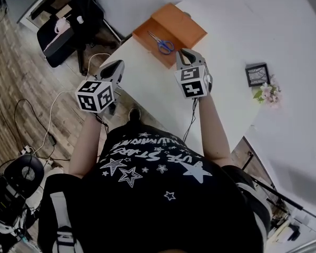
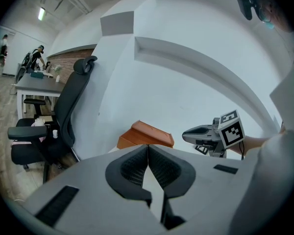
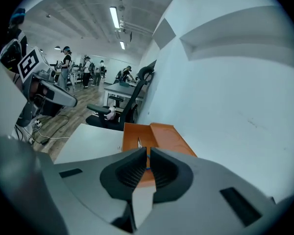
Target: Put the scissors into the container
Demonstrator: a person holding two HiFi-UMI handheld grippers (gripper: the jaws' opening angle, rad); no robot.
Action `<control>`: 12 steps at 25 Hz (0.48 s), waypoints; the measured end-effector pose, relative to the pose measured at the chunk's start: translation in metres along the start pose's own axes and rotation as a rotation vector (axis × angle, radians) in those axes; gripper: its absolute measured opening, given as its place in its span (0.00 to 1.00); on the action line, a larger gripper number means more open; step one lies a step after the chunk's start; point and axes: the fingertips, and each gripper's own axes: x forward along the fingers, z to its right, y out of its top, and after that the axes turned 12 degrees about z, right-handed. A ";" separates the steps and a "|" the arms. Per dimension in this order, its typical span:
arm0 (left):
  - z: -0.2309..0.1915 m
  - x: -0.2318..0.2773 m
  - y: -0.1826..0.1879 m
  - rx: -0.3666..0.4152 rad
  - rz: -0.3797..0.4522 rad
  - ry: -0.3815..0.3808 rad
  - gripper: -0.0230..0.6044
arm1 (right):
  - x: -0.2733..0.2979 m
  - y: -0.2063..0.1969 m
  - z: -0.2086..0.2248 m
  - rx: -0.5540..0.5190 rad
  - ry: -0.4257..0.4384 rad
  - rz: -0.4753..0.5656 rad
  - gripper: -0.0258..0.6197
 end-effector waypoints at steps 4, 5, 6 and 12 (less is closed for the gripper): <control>0.022 -0.014 -0.008 0.006 0.009 0.003 0.07 | -0.030 -0.012 -0.005 0.017 0.000 0.008 0.12; 0.028 -0.019 -0.011 0.008 0.010 0.002 0.07 | -0.038 -0.015 -0.008 0.033 0.001 0.014 0.12; 0.034 -0.023 -0.014 0.010 0.011 0.002 0.07 | -0.046 -0.018 -0.010 0.052 0.003 0.018 0.12; 0.075 -0.054 -0.034 0.018 0.011 -0.003 0.07 | -0.098 -0.039 -0.025 0.049 0.024 0.015 0.12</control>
